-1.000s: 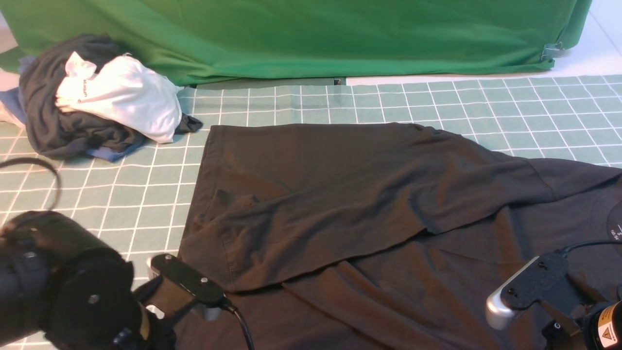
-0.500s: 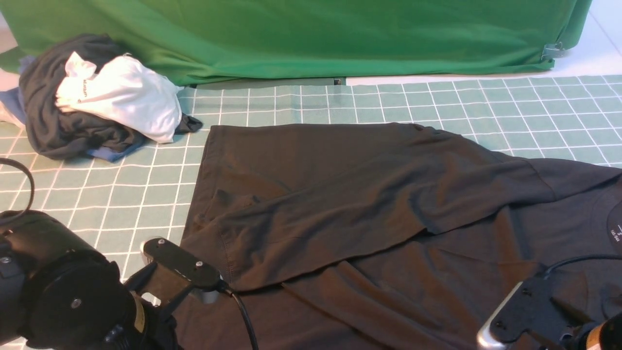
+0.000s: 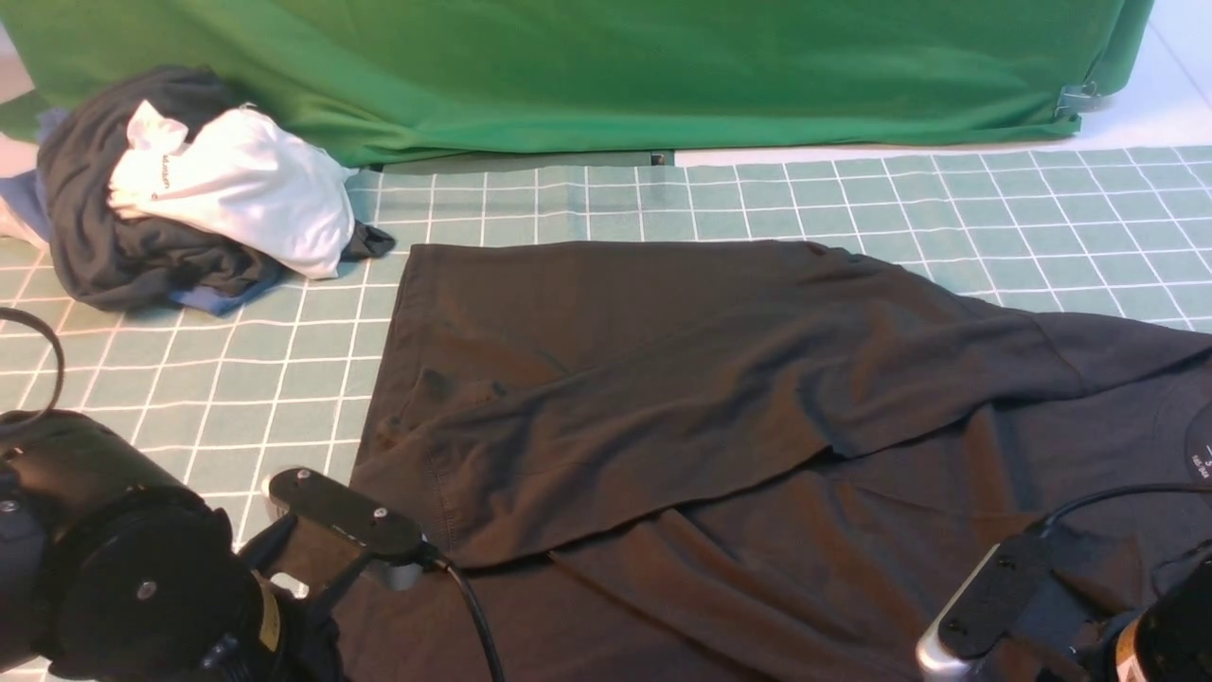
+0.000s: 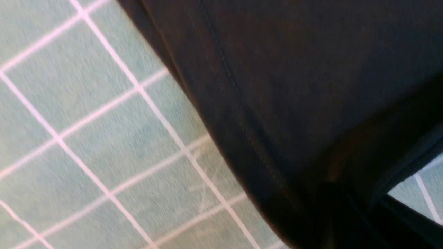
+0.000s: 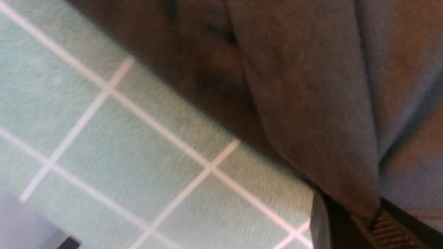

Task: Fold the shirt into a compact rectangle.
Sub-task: 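Grasp the near edge of the shirt at its hem and shoulder corners, then fold the black garment in half by bringing its near edge over to the far edge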

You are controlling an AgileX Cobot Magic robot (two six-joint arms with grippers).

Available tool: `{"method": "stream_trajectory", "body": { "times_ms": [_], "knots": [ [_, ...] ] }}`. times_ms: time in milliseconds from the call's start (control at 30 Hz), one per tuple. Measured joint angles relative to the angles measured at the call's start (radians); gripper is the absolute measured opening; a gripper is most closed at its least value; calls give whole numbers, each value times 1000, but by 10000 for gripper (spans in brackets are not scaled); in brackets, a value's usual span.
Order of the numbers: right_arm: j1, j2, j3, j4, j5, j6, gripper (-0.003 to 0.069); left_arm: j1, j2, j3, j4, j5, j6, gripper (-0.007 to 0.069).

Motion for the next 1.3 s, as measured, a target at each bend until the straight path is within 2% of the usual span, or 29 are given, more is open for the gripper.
{"method": "stream_trajectory", "body": {
  "times_ms": [200,400,633,833,1000,1100,1300],
  "knots": [
    [0,-160,-7,8,121,19,27,0,-135,0,-19,21,-26,15],
    [0,-292,-72,-64,174,75,27,0,-223,-84,113,32,-108,15],
    [0,-233,-218,-208,213,109,27,0,-120,-257,256,7,-160,15],
    [0,-54,-415,-313,225,109,25,1,84,-457,351,-5,-182,15],
    [-15,60,-543,-326,225,99,25,53,195,-565,348,-10,-180,15],
    [-72,133,-618,-326,228,96,25,148,263,-621,320,-28,-155,15],
    [-185,246,-709,-280,197,20,25,281,368,-684,155,-105,-16,15]
  ]
}}
